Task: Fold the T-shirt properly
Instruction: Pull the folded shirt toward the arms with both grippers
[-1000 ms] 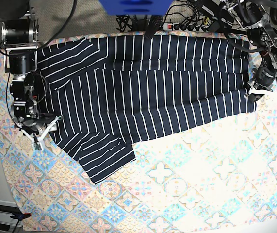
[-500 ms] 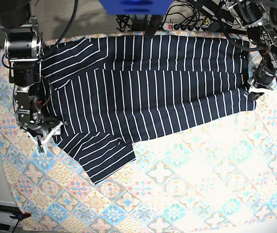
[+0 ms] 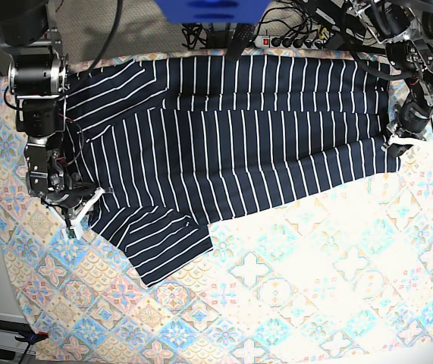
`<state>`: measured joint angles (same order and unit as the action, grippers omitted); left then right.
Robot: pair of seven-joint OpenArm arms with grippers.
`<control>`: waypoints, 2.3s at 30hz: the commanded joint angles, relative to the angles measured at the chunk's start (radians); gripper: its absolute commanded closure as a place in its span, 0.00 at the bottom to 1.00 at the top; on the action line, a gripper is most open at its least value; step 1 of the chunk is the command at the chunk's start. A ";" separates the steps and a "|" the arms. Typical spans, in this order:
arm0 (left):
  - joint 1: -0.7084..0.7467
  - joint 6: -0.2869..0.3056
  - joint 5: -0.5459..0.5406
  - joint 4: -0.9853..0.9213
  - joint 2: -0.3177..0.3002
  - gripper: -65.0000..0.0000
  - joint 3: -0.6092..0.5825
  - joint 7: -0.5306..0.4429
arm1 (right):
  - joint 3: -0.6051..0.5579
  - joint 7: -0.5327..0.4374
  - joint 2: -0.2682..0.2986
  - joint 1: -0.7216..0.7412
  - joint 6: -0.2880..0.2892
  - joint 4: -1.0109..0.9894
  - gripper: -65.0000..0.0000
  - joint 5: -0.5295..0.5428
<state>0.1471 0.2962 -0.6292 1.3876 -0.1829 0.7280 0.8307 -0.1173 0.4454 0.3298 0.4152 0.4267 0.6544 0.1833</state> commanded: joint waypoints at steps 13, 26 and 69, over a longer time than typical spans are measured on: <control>0.015 0.007 -0.013 0.068 -0.020 1.00 0.003 -0.015 | 0.129 0.175 0.018 -0.147 0.016 0.416 0.95 0.003; 0.104 0.008 -0.014 0.209 -0.020 1.00 0.003 -0.015 | 0.316 0.272 0.018 -0.385 0.018 0.773 0.95 0.003; 0.339 0.002 -0.021 0.206 -0.022 0.49 -0.097 -0.014 | 0.546 0.287 -0.024 -0.764 0.011 1.165 0.65 -0.003</control>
<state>0.4828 0.2928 -0.6365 1.5787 -0.1913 0.6235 0.8272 0.4263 0.7490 0.2958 -0.3527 0.4408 1.8011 0.1745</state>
